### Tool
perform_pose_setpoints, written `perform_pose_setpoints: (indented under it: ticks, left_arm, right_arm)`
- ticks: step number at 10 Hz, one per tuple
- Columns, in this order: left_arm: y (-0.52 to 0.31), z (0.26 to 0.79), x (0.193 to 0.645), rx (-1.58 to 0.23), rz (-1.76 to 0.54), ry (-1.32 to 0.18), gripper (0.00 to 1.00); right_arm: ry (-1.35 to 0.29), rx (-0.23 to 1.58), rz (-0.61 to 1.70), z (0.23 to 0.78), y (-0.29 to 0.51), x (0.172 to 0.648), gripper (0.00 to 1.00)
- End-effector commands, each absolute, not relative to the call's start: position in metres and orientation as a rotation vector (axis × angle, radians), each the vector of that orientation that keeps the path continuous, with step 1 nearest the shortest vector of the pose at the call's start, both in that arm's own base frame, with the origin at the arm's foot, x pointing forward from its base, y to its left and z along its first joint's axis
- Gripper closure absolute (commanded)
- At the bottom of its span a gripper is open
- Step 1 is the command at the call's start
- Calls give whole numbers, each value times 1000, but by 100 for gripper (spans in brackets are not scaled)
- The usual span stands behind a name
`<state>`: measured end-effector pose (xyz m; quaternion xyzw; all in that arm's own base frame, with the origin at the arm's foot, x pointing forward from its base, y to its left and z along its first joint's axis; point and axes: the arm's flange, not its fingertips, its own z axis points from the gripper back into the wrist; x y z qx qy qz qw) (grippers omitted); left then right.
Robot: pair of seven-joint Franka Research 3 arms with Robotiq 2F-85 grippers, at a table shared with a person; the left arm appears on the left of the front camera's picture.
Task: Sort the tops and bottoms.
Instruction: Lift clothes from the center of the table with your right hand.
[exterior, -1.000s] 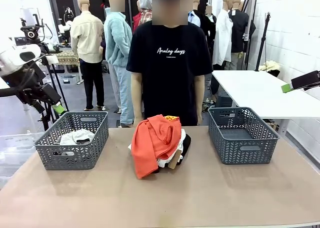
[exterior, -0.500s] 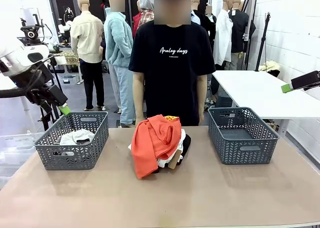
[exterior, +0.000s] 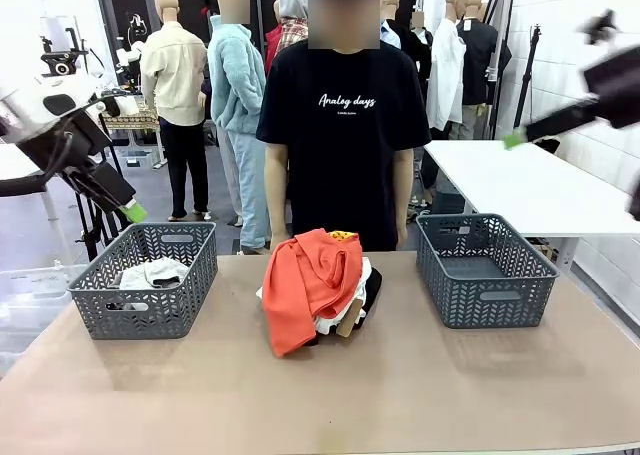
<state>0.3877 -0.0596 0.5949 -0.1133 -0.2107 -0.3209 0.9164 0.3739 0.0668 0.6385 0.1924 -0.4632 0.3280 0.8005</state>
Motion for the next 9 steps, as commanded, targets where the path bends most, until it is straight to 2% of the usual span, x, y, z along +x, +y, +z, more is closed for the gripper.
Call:
perform_pose_setpoints:
  ticks: [1, 3, 4, 5, 9]
  left_arm:
    - [-57, 593, 379, -235, -674, -498, 0]
    - [-56, 592, 381, -257, -692, -536, 0]
    - [-58, 603, 382, -226, -658, -474, 0]
    - [-58, 603, 382, -226, -658, -474, 0]
    - [-58, 603, 382, -226, -658, -474, 0]
  right_arm:
    - [-961, 543, 811, 634, 107, 471, 0]
    - [-937, 552, 839, 616, 163, 512, 0]
    - [-930, 528, 859, 600, 192, 525, 0]
    - [-900, 518, 874, 584, 214, 542, 0]
    - [-684, 456, 960, 510, 289, 576, 0]
